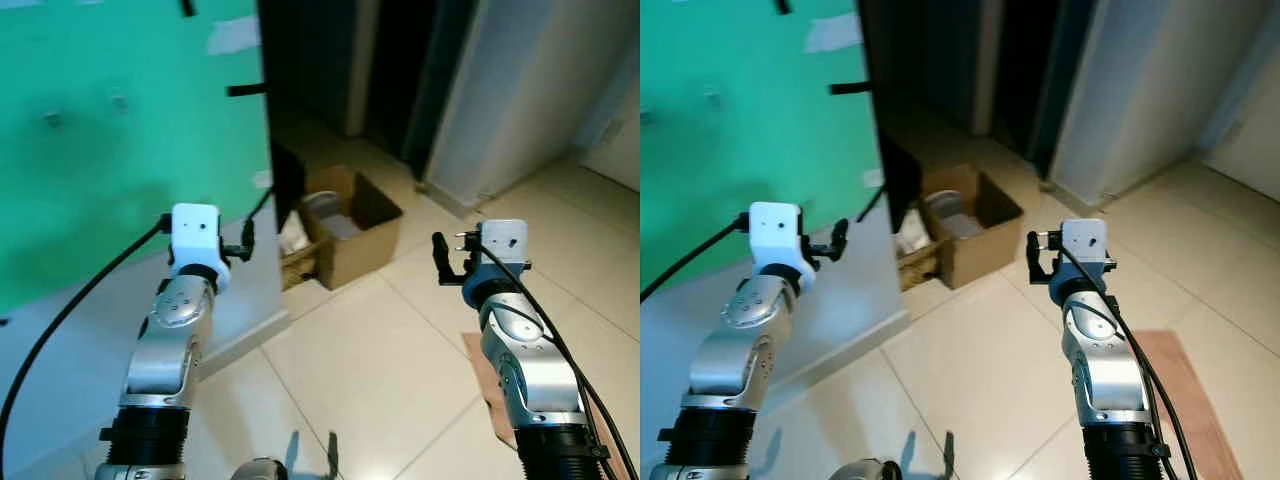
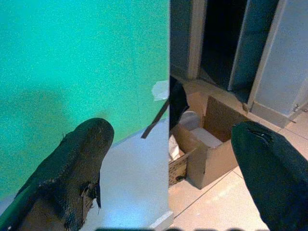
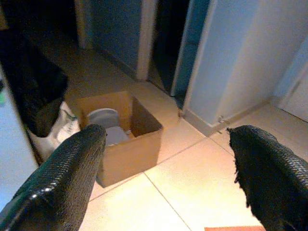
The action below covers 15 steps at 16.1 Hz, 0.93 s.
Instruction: Hang keys on a hook
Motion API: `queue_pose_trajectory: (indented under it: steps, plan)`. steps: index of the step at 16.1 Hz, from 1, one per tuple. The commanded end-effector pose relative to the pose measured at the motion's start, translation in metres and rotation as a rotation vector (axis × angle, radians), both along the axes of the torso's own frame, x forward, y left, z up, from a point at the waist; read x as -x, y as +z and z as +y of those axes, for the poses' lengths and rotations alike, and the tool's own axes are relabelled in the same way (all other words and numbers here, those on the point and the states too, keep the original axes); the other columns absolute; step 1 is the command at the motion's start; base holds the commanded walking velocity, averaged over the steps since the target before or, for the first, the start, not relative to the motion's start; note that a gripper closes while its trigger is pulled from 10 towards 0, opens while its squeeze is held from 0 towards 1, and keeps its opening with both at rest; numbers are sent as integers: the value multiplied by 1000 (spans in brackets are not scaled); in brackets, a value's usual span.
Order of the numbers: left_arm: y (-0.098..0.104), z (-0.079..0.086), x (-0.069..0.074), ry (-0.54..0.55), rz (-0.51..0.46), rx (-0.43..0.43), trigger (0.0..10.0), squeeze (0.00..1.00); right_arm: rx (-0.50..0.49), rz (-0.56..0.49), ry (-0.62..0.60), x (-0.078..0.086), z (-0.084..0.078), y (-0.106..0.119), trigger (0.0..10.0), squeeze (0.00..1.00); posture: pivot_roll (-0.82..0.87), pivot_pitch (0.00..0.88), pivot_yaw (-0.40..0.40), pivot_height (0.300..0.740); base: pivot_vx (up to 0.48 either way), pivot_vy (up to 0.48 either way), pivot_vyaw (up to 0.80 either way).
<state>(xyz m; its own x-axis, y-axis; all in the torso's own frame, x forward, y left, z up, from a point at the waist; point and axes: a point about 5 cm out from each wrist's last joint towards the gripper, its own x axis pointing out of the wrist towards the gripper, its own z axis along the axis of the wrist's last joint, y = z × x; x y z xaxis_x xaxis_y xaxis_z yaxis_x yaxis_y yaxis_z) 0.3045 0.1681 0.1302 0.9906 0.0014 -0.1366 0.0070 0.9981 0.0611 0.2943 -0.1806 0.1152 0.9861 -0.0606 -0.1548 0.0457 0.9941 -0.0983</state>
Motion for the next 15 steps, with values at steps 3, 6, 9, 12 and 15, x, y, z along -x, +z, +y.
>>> queue_pose_trajectory:
  steps: [3,6,9,12,15]
  plan:
    - [3,-3,-1,-19,-8,-3,10000,0,61,1,-40,-4,-9,4,10000,1000,-117,0,7,740,90,0,0]
    - [4,-4,-2,-27,-8,4,10000,0,75,13,-36,-5,-8,4,10000,1000,-119,0,9,740,306,0,0]
    - [3,-5,-2,-32,7,21,10000,0,126,-12,-50,-5,-11,7,10000,1000,-121,0,11,740,306,0,485]
    - [4,-5,-3,-33,4,13,10000,0,109,-2,-73,-6,-16,6,10000,1000,-122,0,13,740,309,0,800]
    - [4,-6,-3,-34,1,11,10000,0,85,11,-39,-6,-9,6,10000,1000,-122,0,9,740,310,0,612]
